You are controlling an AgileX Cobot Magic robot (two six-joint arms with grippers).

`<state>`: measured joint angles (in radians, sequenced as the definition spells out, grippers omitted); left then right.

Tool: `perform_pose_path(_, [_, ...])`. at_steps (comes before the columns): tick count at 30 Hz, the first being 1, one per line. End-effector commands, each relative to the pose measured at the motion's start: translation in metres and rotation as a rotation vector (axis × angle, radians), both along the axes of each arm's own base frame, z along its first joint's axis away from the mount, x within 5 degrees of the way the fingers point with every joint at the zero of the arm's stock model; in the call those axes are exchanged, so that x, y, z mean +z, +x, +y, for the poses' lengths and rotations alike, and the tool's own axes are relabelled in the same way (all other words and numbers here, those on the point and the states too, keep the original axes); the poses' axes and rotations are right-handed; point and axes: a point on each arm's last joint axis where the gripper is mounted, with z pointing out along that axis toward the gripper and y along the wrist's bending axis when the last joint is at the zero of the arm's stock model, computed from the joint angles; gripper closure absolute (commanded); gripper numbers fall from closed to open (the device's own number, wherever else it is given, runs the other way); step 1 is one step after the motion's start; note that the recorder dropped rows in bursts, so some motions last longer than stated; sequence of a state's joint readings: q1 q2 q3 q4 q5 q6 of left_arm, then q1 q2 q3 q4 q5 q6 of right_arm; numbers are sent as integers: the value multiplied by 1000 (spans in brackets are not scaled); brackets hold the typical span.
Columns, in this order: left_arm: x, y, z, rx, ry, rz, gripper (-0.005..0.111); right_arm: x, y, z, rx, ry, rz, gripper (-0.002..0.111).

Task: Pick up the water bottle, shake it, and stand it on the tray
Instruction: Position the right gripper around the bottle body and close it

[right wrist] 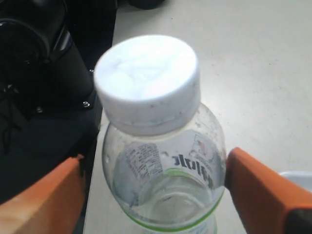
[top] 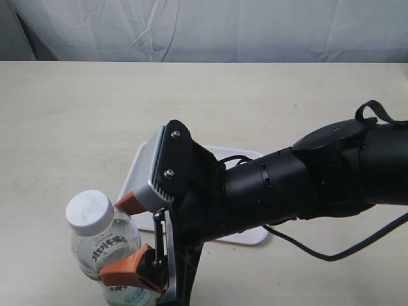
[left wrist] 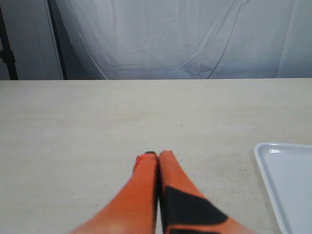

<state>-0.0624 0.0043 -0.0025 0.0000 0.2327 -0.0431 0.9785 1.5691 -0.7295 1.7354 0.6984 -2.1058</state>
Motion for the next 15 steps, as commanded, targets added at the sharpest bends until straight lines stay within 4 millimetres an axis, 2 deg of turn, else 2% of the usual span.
perform_pose_path(1, [-1,0,0,1,0,-3,106,2,1,1,-2,11,1,32])
perform_pose_path(10, [-1,0,0,1,0,-3,106,4,-3,1,34,37,28,32])
perform_pose_path(15, [-1,0,0,1,0,-3,106,-1,5,0,-46,-19,-11,32])
